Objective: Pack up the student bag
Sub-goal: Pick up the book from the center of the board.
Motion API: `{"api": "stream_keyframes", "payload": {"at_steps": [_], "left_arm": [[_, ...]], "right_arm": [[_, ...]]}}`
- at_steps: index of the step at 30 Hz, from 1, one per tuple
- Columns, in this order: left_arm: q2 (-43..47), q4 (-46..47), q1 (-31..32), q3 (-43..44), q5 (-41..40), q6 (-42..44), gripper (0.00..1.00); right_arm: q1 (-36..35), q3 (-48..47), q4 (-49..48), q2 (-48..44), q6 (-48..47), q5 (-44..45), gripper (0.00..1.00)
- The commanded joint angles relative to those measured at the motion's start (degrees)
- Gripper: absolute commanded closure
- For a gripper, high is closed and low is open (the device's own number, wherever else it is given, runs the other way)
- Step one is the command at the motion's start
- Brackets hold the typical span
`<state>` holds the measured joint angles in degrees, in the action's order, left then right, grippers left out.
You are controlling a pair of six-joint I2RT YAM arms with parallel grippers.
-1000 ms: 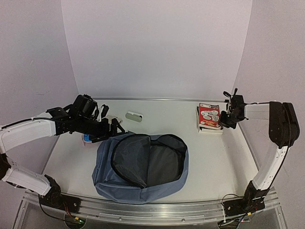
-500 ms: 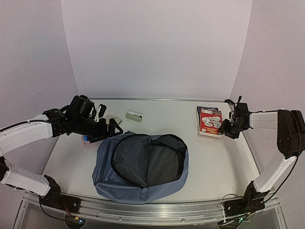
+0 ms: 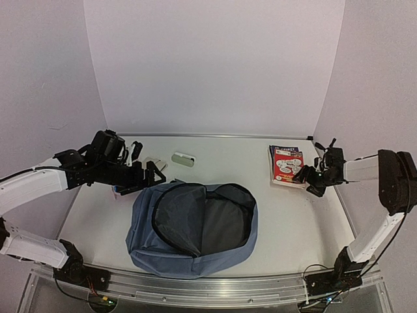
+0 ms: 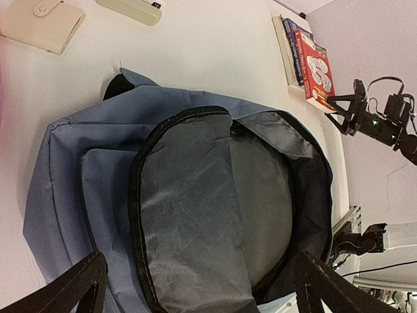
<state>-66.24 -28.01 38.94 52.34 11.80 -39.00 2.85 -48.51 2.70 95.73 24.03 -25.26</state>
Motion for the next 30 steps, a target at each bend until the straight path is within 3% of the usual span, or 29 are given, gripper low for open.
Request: {"api": "stream_keyframes", "payload": {"at_steps": [1,14,19,26,30], "left_arm": [[2.0,-0.8,-0.4,-0.1,-1.3,-0.1,0.00],[1.0,-1.6,-0.4,1.5,-1.9,-0.4,0.00],[0.8,-1.9,-0.4,2.1,-2.1,-0.4,0.00],[0.4,-1.3,-0.4,2.0,-2.0,-0.6,0.00],[0.3,-1.5,-0.4,2.4,-1.9,-0.5,0.00]], "right_arm": [[1.5,1.5,-7.8,1.4,1.9,-8.0,0.18],[4.4,1.8,-11.1,5.5,2.0,-15.6,0.33],[4.9,2.7,-11.8,4.5,2.7,-17.0,0.46],[5.2,4.3,-14.0,1.2,6.0,-18.0,0.77],[5.2,5.7,-14.0,-4.2,8.5,-17.8,0.86]]}}
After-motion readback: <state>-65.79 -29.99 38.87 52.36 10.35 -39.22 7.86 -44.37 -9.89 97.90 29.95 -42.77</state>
